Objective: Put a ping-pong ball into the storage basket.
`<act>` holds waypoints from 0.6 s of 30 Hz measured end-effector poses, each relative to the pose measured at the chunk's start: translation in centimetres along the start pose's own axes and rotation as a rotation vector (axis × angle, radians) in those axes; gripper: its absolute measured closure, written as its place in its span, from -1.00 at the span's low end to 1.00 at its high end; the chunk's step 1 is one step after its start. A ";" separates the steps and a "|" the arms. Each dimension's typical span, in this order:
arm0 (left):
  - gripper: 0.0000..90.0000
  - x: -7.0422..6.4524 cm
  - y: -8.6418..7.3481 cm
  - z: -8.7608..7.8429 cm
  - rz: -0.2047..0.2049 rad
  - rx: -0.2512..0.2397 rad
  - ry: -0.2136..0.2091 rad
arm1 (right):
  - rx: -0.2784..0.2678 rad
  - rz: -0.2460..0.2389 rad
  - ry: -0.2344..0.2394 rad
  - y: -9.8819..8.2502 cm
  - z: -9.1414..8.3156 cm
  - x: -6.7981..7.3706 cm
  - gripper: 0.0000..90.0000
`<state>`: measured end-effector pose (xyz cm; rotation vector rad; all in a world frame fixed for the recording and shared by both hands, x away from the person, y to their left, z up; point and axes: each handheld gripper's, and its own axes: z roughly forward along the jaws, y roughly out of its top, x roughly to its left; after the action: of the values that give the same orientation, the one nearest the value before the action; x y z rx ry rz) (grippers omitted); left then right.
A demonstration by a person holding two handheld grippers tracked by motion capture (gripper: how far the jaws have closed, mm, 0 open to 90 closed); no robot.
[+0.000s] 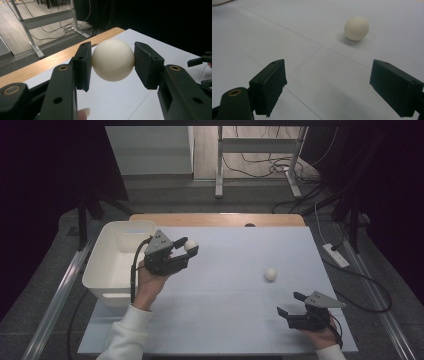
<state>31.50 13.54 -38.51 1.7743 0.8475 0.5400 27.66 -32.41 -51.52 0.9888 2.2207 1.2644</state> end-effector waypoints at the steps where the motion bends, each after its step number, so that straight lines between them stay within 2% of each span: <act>1: 0.12 0.0 0.0 0.0 -0.001 -0.001 0.002 | 0.000 0.000 0.000 0.0 0.0 0.0 -0.69; 18: 0.12 1.0 0.2 -1.1 -0.012 -0.012 0.037 | -0.003 0.002 -0.003 0.0 -0.1 0.0 -0.69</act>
<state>31.47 14.90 -37.95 1.7522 0.8780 0.5703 27.66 -32.45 -51.46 0.9907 2.2156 1.2662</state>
